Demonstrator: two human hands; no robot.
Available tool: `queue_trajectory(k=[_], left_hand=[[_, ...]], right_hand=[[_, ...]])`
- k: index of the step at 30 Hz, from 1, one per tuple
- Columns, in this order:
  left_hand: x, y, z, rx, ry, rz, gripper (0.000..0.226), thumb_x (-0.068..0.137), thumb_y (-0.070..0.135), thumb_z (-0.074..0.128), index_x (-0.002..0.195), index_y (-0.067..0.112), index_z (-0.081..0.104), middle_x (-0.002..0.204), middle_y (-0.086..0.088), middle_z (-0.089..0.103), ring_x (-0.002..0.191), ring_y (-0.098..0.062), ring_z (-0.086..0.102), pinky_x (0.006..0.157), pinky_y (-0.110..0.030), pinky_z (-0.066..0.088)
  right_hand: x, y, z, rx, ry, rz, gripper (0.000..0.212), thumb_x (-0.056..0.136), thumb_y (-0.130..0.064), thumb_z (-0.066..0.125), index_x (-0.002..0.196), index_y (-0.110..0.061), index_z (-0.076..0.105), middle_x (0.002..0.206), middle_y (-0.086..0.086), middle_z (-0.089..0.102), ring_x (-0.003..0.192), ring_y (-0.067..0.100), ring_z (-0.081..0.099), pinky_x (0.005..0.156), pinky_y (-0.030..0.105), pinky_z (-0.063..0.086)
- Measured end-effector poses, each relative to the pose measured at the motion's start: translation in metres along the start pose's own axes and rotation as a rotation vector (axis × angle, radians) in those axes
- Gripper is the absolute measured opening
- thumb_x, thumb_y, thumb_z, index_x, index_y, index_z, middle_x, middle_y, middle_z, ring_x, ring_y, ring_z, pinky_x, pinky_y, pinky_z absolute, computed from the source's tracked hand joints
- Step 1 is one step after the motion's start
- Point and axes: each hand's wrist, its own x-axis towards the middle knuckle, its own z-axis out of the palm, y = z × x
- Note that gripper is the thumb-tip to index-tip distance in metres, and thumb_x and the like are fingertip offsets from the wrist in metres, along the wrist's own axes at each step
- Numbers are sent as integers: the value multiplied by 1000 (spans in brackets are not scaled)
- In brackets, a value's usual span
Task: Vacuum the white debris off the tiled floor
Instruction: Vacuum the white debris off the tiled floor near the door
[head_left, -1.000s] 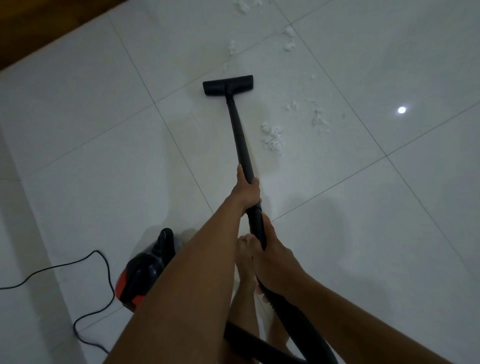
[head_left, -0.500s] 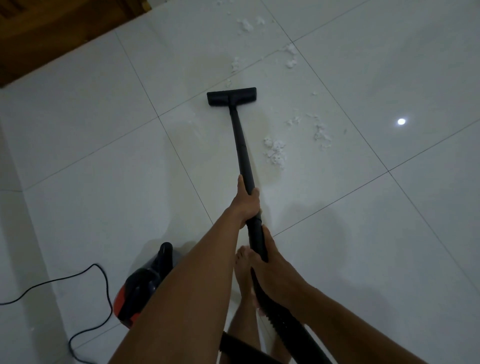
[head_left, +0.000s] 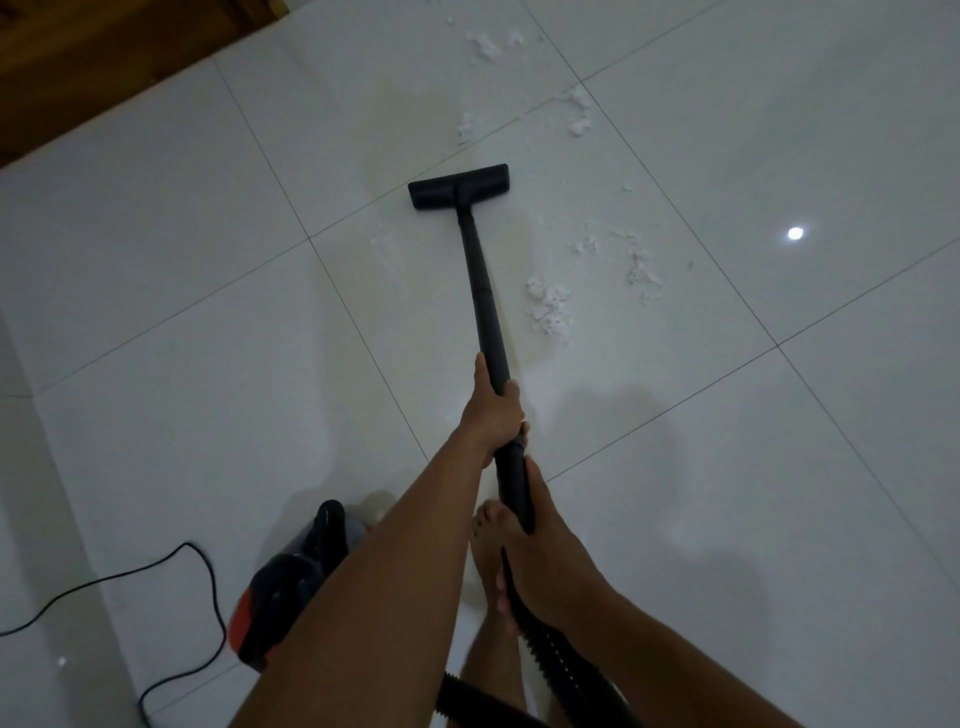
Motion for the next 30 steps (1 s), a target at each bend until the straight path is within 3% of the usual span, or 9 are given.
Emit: queue_trajectory(k=[6,18,30], left_hand=[[9,10,-8,89,-4,8,68,107,31,37,155,48,-8,91,-13,61,59,-16,58,61,-32,56],[18,52,-27,91,-41,18,69,107,29,37,156,45,-8,86,-11,58,56,-14,56,50,-26,52],[44,102,-41,129,-13,15,68,107,29,37,156,45,-7,93,-13,59,59,-16,58,53,-30,53]], right_hand=[[8,-14,5,-48,9,28,65,108,-39,43,153,-59,1,80,18,67,42,12,59,45,25,53],[17,-64,7,-73,26,37,64,109,-35,41,154,-56,0,75,14,65,42,12,60,42,25,52],[48,-111,2,-53,27,-4,70,107,-28,47,155,-52,3,74,18,64,39,13,58,41,26,53]])
